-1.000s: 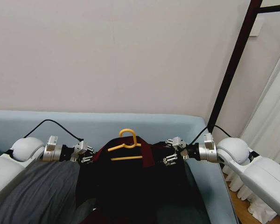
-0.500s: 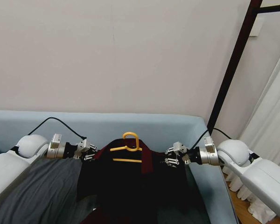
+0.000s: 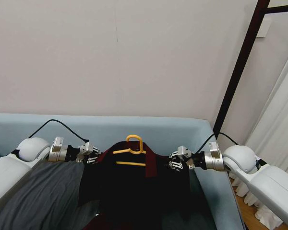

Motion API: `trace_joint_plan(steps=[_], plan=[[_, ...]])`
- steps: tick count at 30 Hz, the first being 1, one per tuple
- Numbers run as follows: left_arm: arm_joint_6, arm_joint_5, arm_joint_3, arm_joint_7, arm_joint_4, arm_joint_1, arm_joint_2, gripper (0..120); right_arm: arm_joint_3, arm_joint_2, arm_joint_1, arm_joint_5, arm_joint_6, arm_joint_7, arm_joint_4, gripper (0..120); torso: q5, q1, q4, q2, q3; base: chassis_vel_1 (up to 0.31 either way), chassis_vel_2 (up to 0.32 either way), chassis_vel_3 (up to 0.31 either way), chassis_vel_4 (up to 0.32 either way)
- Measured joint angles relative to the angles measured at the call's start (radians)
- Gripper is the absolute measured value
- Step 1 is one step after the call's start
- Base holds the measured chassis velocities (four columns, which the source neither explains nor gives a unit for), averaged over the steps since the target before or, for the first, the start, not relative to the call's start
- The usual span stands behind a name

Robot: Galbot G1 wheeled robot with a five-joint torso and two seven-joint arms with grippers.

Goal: Pick up the clothes from the sofa and hang them on the clothes hanger.

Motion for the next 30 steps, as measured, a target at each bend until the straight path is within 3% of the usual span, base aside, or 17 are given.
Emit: trace_joint_plan(steps=[20, 24, 30], plan=[[0.003, -0.063, 0.023, 0.062, -0.023, -0.066, 0.027, 82, -0.003, 0.004, 0.000, -0.015, 0.016, -0.004, -0.007, 6, 0.0001, 0.000, 0.0001, 0.000, 0.000, 0.000, 0.000, 0.000, 0.000], [0.016, -0.067, -0.006, 0.129, -0.008, -0.079, 0.039, 98, -0.001, -0.010, -0.012, 0.081, 0.015, 0.048, -0.003, 4, -0.0001, 0.000, 0.0001, 0.000, 0.000, 0.000, 0.000, 0.000, 0.000], [0.009, -0.061, -0.061, 0.147, 0.040, -0.055, 0.065, 109, 0.017, -0.047, -0.040, 0.207, 0.016, 0.098, 0.018, 4, -0.0003, 0.000, 0.0003, 0.000, 0.000, 0.000, 0.000, 0.000, 0.000]])
